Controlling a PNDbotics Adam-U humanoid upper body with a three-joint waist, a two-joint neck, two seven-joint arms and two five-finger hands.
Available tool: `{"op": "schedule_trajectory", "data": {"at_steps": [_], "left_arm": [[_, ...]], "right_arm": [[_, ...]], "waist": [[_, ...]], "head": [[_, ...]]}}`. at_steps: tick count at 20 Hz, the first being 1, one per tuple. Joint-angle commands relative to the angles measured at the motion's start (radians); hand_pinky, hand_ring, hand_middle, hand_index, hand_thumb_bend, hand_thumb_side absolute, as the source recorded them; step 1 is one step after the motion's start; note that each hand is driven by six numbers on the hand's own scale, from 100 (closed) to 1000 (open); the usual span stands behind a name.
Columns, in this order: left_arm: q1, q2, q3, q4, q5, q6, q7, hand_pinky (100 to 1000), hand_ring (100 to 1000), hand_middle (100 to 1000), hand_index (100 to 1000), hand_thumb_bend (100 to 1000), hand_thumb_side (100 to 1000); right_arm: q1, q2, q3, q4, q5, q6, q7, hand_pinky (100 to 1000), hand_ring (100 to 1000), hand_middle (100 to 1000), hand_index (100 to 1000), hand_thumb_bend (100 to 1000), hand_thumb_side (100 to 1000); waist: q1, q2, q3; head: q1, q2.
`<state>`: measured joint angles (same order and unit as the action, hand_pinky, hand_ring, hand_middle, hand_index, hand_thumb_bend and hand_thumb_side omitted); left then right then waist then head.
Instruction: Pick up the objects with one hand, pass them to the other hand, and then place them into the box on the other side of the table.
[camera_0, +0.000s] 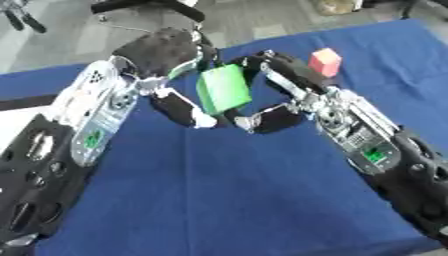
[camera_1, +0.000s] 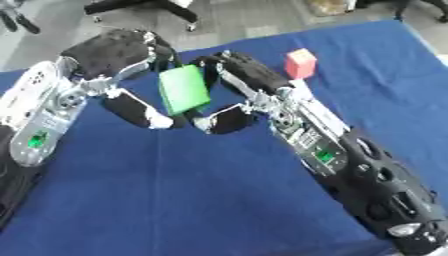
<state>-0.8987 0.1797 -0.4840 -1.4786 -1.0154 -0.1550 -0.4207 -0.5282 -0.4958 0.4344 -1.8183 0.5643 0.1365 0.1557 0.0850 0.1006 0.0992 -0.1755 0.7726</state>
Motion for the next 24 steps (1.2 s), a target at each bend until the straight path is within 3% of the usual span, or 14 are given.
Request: {"op": "schedule_trajectory", "data": {"at_steps": [1, 4, 10, 15, 24], "left_arm": [[-0.024, -0.001, 0.006, -0.004, -0.015, 0.004, 0.013, 747, 470, 448, 700, 594, 541], [-0.024, -0.003, 0.005, 0.000, -0.022, 0.007, 0.020, 722, 444, 417, 674, 547, 479], [-0.023, -0.005, 0.005, 0.003, -0.026, 0.010, 0.022, 691, 410, 375, 632, 416, 232], [-0.021, -0.007, 0.008, 0.002, -0.028, 0.016, 0.024, 654, 374, 330, 586, 334, 100], [-0.009, -0.012, 0.025, -0.009, -0.018, 0.052, 0.054, 584, 315, 259, 499, 238, 100]], "right_arm": [[-0.015, -0.008, -0.006, -0.017, -0.011, -0.009, -0.003, 828, 631, 474, 417, 100, 339], [-0.015, -0.009, -0.006, -0.020, -0.017, -0.015, -0.005, 828, 630, 474, 419, 100, 341], [-0.014, -0.012, -0.005, -0.024, -0.022, -0.025, -0.001, 830, 633, 476, 427, 100, 341], [-0.013, -0.015, -0.006, -0.025, -0.024, -0.035, 0.006, 831, 637, 479, 446, 100, 345], [-0.009, -0.017, -0.009, -0.027, -0.030, -0.052, 0.012, 835, 646, 488, 516, 100, 380]], "waist": [[0.009, -0.025, 0.000], [0.010, -0.025, 0.000], [0.012, -0.026, -0.002], [0.012, -0.027, -0.003], [0.011, -0.029, -0.004]], "head": [[0.005, -0.003], [0.007, -0.003], [0.008, -0.003], [0.009, -0.003], [0.011, -0.003]]}}
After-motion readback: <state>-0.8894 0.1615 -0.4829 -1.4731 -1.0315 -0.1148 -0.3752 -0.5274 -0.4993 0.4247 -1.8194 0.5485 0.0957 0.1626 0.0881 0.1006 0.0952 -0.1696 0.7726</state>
